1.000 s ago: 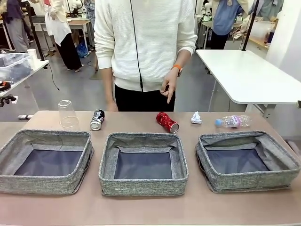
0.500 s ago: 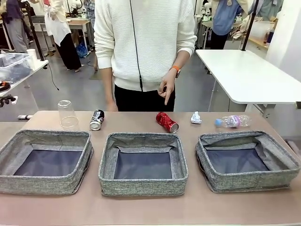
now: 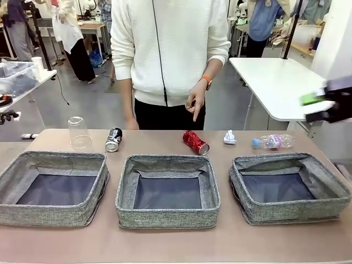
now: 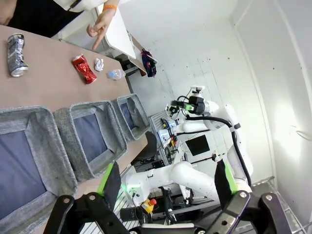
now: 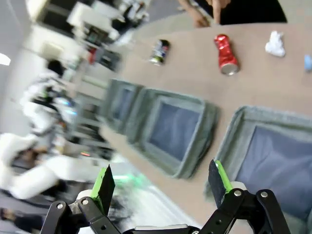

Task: Sort the waste into the appropriate baskets.
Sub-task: Pick up the waste item pointed out by the person.

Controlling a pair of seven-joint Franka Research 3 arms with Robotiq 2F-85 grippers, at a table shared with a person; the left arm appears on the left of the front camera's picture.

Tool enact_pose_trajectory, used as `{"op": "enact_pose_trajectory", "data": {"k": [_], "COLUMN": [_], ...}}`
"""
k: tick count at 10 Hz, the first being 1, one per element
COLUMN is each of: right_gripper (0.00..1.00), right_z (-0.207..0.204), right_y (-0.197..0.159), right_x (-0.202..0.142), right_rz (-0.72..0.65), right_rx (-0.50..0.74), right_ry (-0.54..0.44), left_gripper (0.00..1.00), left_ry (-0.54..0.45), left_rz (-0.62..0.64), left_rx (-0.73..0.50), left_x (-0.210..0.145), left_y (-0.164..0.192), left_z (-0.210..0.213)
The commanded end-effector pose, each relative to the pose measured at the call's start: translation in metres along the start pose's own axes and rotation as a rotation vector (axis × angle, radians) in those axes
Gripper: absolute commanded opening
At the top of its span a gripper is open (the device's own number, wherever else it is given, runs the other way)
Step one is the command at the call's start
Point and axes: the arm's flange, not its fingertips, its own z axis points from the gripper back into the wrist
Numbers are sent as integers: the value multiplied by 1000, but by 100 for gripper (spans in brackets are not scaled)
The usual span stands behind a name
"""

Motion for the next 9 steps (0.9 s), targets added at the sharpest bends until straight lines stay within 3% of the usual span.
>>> {"op": "enact_pose_trajectory", "data": {"k": [1,3,4,5,6,7,8,9], "right_gripper": [100,100,100,100,100,100,100,100], "right_z": [-94,-142,-119,-143,-152,-121,-132,-152], "right_y": [17,42,36,68,63,73,77,66], "right_x": [43,44,40,30,34,-4,2,27], "right_rz": [247,477,384,389,452,305,266,276], "right_rx": [-393,-528,-468,-333,-412,-607,-659,-616], "right_ry": [94,135,159,131,159,65,155,207], "left_gripper": [100,100,100,100,100,100,100,100], "left_ry": [-6,-6,-6,-6,-6,-6,-6,-6], "left_rz": [-25,-25,-25,-25,-25,-25,-25,-25], "left_rx": [-18,-18,-18,-18,-18,-18,-18,-18], "left_x": [2,2,2,2,2,2,2,2], "left_y": [-2,-2,-2,-2,-2,-2,-2,-2], "left_z": [0,0,0,0,0,0,0,0]}}
